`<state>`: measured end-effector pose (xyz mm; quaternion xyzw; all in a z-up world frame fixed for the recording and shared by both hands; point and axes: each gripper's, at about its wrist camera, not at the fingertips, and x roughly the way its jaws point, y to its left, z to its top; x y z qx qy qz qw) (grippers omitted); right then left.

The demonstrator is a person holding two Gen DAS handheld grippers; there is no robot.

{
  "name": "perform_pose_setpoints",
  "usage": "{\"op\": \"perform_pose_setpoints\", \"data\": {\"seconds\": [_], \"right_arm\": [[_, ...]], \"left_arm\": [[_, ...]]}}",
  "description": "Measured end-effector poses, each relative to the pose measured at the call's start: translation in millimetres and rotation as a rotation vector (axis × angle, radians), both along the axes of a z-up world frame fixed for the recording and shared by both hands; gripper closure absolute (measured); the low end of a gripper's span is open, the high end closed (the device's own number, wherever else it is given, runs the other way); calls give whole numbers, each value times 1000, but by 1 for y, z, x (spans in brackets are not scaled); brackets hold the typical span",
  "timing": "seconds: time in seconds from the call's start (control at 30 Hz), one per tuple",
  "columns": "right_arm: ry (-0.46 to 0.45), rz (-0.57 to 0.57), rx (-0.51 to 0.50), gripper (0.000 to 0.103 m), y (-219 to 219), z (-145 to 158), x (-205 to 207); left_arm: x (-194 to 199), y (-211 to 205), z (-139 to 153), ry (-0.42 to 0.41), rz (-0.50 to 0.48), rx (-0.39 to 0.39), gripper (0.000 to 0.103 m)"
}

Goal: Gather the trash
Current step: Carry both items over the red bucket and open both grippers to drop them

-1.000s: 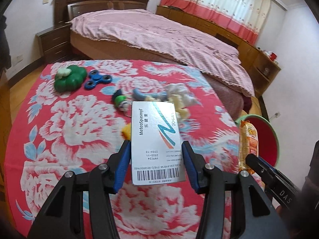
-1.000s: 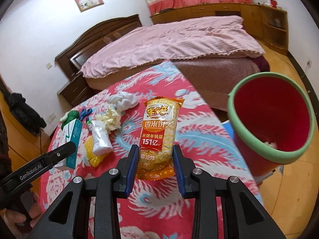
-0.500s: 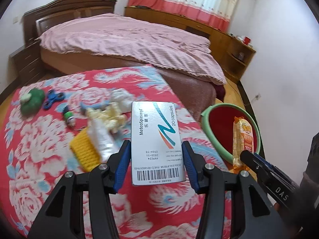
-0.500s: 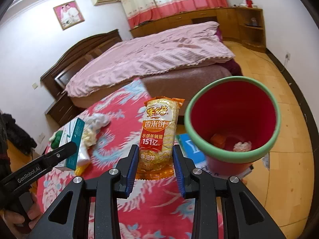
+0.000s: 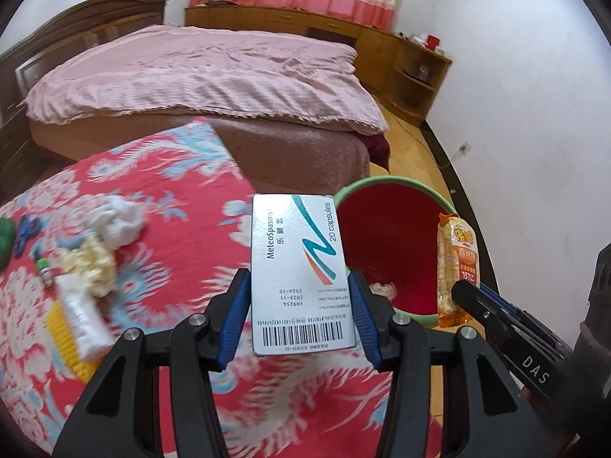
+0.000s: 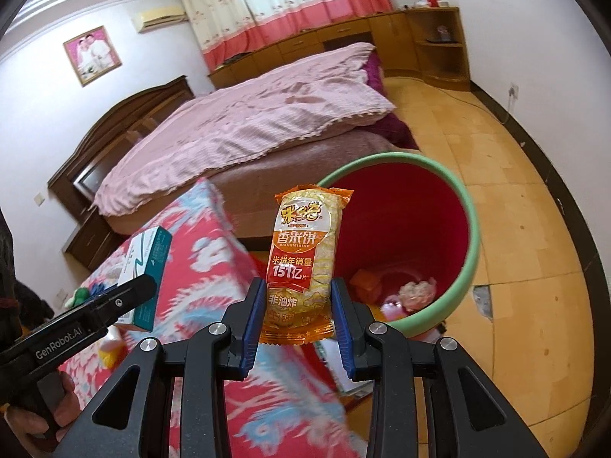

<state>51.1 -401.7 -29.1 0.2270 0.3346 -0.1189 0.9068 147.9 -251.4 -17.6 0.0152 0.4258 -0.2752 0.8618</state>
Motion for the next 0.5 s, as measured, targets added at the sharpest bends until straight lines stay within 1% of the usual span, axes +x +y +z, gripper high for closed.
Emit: {"op": "perform_pose_setpoints", "data": {"seconds": [0.23,0.5], "right_arm": [[29,-36,27,68,-29,-16,5],[70,-66,55,68,-59,-38,13]], "left_arm": [[8,-46,-14,19,-60,29,51],[23,-92,-35,47,-105,63,51]]}}
